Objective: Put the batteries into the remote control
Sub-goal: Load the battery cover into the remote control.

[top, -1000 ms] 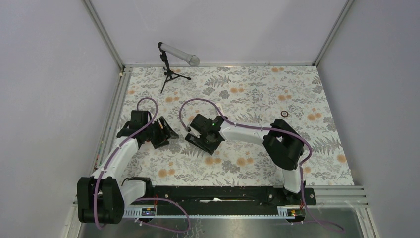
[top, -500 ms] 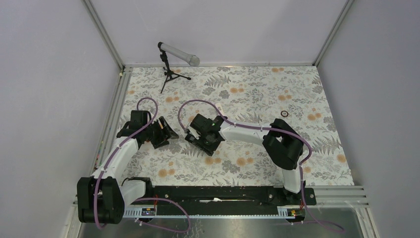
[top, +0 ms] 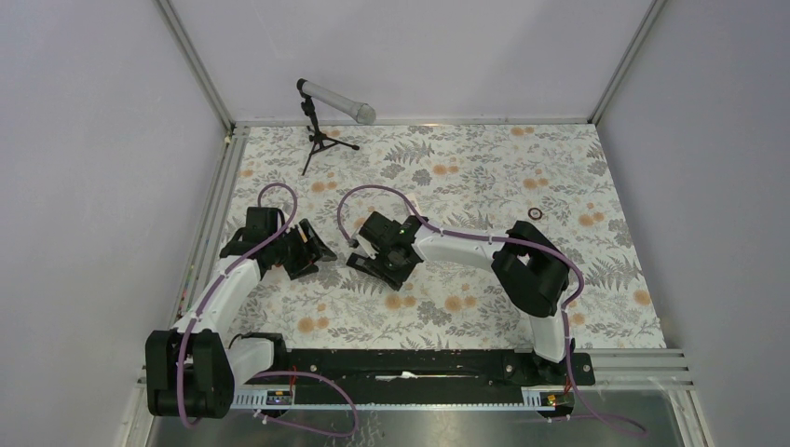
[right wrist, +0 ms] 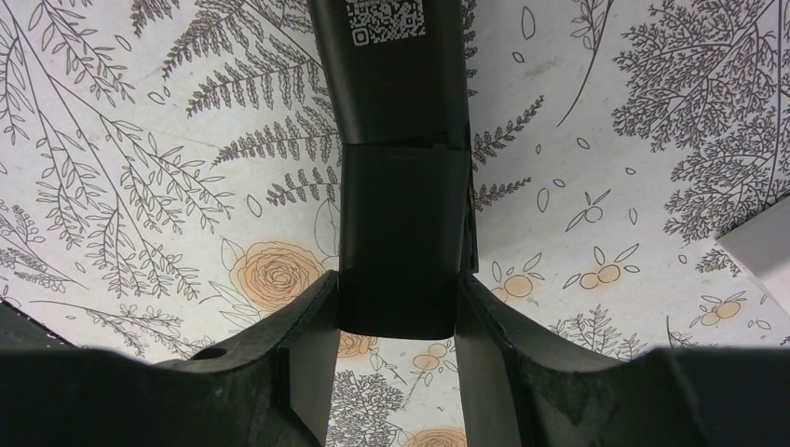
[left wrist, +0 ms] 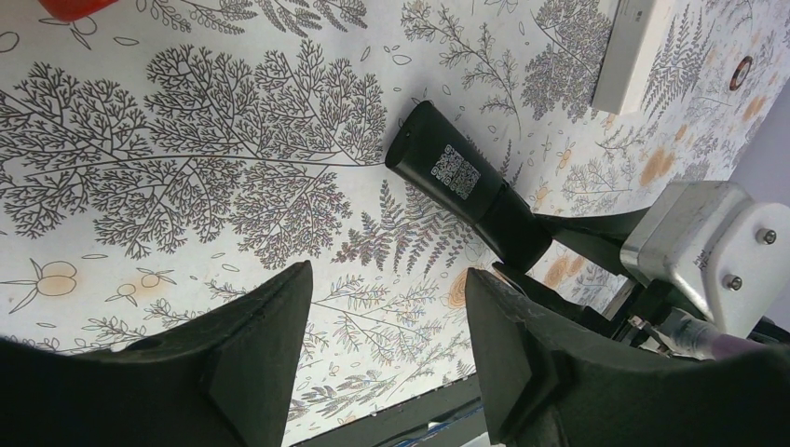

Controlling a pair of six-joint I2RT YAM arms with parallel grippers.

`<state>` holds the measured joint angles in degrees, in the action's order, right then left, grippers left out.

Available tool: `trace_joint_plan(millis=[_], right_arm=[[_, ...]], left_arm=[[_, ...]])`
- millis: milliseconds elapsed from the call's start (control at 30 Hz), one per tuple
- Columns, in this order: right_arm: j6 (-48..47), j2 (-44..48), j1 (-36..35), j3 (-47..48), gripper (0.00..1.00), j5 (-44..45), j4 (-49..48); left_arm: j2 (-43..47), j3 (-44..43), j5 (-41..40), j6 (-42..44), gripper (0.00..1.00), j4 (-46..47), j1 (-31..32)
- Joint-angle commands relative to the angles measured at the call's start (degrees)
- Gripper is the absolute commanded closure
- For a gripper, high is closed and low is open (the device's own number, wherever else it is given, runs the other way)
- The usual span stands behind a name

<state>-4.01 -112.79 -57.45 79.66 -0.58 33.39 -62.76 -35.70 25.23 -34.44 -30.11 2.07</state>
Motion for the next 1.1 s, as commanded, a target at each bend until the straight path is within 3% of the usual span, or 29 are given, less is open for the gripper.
trace_joint_plan(millis=[0,300,833,1067], right_arm=[[0.41,0.67,0.5,0.66,0.73,1.05,-1.42],[-0.3,-0.28,1.14,0.85,0.72,1.41,-1.98],[-4.12,-1.99,1.46,1.9,0.55,1.21,-0.67],[-5.64,-2.59,1.79,2.39,0.53,1.49,-0.93]], left_arm=[[-0.1,-0.37,1.02,0.84,0.37,1.39,-0.36],[-0.14,-0.2,1.24,0.86,0.37,1.37,-0.47],[-0.17,-0.31,1.65,0.95,0.37,1.46,-0.48],[0.04,-0.2,1.81,1.12,0.37,1.46,-0.48]])
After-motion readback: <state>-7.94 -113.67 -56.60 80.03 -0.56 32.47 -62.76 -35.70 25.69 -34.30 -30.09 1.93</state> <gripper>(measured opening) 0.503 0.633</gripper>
